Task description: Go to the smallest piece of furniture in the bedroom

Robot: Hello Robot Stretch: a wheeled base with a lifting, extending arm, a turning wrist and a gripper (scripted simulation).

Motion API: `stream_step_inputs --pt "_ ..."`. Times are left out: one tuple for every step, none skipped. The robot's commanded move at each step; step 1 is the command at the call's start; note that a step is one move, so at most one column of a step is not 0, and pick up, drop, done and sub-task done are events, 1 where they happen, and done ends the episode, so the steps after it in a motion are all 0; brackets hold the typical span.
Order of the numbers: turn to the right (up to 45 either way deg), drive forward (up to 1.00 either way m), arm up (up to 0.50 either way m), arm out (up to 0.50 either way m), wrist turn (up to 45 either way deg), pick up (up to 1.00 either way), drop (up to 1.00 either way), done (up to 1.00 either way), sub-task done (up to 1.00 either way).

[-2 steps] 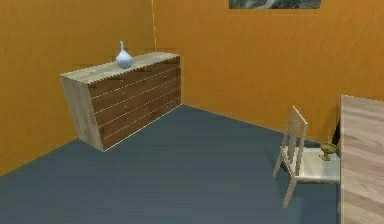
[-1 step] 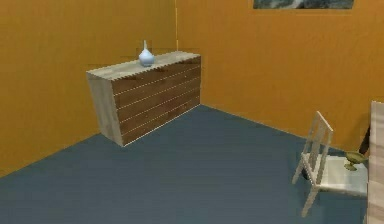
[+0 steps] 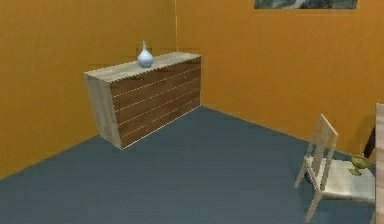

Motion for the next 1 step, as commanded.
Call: stream_step_inputs --pt "33.0 0.0 0.0 0.0 0.0 0.0 0.0 0.0 0.0"
